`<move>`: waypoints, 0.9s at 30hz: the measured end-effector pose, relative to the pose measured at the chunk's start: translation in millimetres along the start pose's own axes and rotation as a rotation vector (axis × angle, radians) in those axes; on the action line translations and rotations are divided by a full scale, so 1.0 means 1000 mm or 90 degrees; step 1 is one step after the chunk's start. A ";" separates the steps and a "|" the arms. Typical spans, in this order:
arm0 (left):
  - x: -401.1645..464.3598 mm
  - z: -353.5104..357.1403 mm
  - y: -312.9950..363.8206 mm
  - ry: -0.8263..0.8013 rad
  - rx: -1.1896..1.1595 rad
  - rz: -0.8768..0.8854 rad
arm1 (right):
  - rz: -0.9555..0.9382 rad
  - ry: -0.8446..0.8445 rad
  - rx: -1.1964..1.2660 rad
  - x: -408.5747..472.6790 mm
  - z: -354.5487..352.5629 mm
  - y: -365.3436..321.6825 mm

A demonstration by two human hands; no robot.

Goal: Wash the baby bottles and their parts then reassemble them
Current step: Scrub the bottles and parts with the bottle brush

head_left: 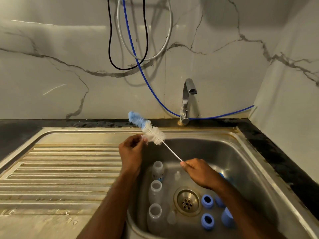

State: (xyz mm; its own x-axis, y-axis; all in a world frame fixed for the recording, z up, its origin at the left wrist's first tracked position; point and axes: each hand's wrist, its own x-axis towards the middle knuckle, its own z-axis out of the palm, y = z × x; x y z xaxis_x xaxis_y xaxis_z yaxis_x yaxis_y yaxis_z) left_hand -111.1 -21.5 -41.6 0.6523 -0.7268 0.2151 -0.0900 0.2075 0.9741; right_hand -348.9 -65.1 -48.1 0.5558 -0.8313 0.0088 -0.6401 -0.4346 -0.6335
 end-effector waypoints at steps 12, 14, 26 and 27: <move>0.003 0.002 -0.001 -0.125 -0.300 -0.175 | -0.010 0.005 0.035 0.001 -0.003 -0.002; 0.007 -0.006 0.003 -0.055 -0.432 -0.230 | -0.004 -0.035 0.024 -0.001 -0.008 0.002; -0.013 0.023 0.010 -0.118 -0.393 -0.280 | 0.081 -0.091 0.302 -0.005 0.009 -0.018; -0.013 0.022 0.010 -0.099 -0.419 -0.287 | 0.105 -0.135 0.363 -0.006 0.008 -0.019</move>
State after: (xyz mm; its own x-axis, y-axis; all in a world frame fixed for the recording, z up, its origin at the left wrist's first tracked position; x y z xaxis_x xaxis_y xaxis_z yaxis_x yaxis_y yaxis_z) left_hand -137.4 -24.4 -32.8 0.4043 -0.9049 -0.1334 0.6492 0.1812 0.7387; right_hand -336.1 -49.1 -41.9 0.6050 -0.7591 -0.2404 -0.3746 -0.0050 -0.9272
